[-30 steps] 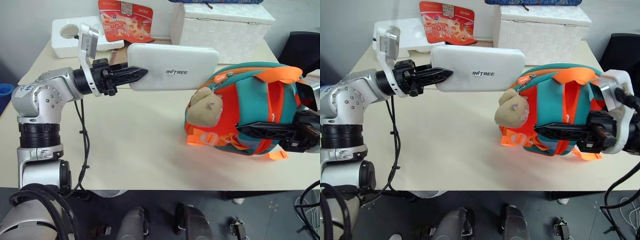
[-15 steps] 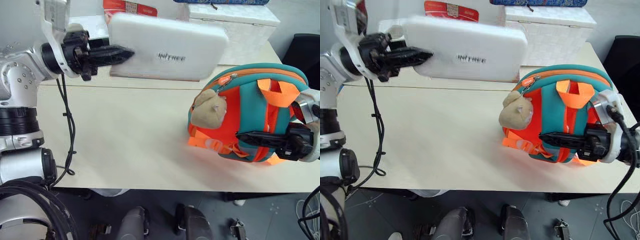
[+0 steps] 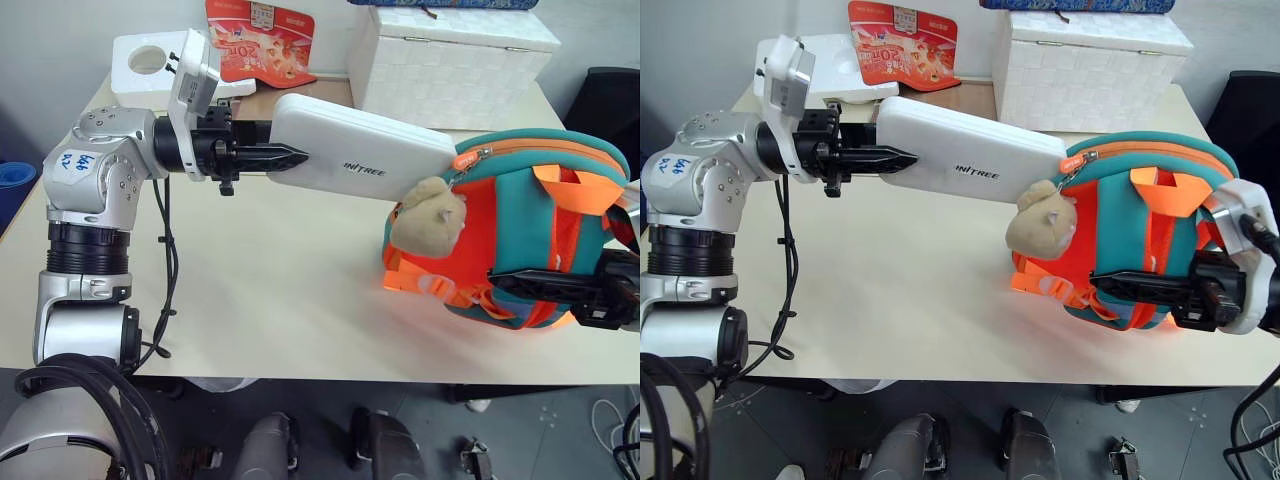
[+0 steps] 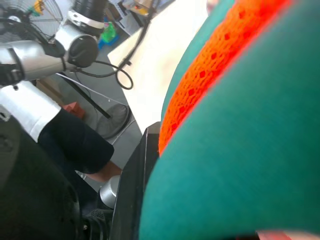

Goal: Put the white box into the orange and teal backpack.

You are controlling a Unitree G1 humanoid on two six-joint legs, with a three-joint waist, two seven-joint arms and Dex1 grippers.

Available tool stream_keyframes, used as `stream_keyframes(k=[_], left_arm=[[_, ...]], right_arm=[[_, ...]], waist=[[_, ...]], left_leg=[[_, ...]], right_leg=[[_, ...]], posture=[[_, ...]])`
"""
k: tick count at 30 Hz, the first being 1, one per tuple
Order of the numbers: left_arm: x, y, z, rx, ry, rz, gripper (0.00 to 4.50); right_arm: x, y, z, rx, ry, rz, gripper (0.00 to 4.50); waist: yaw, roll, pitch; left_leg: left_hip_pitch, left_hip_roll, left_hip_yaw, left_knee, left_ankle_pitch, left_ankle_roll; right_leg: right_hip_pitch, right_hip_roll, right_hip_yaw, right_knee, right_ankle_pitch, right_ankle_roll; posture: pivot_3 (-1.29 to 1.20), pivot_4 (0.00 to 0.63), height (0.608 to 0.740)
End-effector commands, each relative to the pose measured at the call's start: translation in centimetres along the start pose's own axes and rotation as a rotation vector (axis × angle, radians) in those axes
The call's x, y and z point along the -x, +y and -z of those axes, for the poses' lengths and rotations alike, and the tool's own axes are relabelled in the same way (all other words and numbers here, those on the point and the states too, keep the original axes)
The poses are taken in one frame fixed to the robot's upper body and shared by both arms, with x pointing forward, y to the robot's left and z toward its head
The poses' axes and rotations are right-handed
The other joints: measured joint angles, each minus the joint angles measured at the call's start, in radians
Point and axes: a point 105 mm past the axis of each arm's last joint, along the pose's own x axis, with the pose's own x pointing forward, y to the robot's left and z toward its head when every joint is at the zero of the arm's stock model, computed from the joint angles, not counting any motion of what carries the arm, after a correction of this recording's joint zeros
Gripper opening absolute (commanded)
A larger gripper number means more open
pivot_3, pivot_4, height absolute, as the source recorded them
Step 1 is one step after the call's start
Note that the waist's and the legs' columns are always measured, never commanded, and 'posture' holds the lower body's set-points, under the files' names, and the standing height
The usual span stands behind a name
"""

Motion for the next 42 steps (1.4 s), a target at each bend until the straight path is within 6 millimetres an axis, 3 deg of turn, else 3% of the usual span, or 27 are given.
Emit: stream_keyframes(k=[1, 5, 10, 19, 28, 42], left_arm=[[-1.1, -1.4, -1.8, -0.053, -0.001, 0.131, 1.25], [-2.2, -1.9, -1.9, -0.086, 0.019, 0.186, 1.25], [-3.9, -1.3, 0.1, -0.178, 0.107, 0.18, 1.25], [-0.6, 0.3, -2.9, -0.133, 0.031, 0.101, 1.25], [0.2, -0.3, -2.2, -0.182, 0.122, 0.142, 1.25], [-4.7, 0.8, -3.1, -0.178, -0.006, 0.197, 1.25]], right_arm=[[-0.5, 1.3, -0.9, 0.083, -0.005, -0.057, 0.04], [-0.9, 1.2, -0.4, 0.098, 0.018, -0.069, 0.04], [-1.5, 1.4, -0.6, 0.124, 0.017, -0.091, 0.04], [-1.2, 1.2, -0.4, 0.127, 0.014, -0.068, 0.04], [-1.5, 1.0, -0.6, 0.138, 0.015, -0.068, 0.04], [-2.6, 1.7, -0.5, 0.171, 0.026, -0.092, 0.04]], waist=[[0.002, 0.0, 0.0], [0.001, 0.0, 0.0], [0.002, 0.0, 0.0], [-0.003, 0.0, 0.0], [-0.001, 0.0, 0.0], [0.0, 0.0, 0.0]], left_leg=[[0.0, 0.0, 0.0, 0.0, 0.0, 0.0], [0.0, 0.0, -0.001, 0.0, 0.0, 0.0], [0.0, -0.001, -0.001, 0.001, 0.0, 0.001], [0.0, 0.0, 0.0, 0.0, 0.0, 0.001], [0.0, 0.0, 0.0, 0.001, 0.0, 0.001], [-0.001, -0.001, 0.0, 0.002, 0.0, 0.002]], right_leg=[[0.0, 0.0, 0.0, 0.0, 0.0, 0.0], [0.0, 0.0, 0.001, 0.0, 0.0, 0.0], [0.0, 0.0, 0.0, 0.0, 0.0, 0.0], [0.0, 0.0, 0.0, 0.0, 0.0, 0.0], [0.0, 0.0, 0.0, 0.001, 0.0, 0.0], [0.0, 0.0, -0.001, 0.001, 0.001, 0.001]], posture=[[0.0, 0.15, 0.74], [0.0, 0.15, 0.74], [0.0, 0.15, 0.74], [0.0, 0.15, 0.74], [0.0, 0.15, 0.74], [0.0, 0.15, 0.74]])
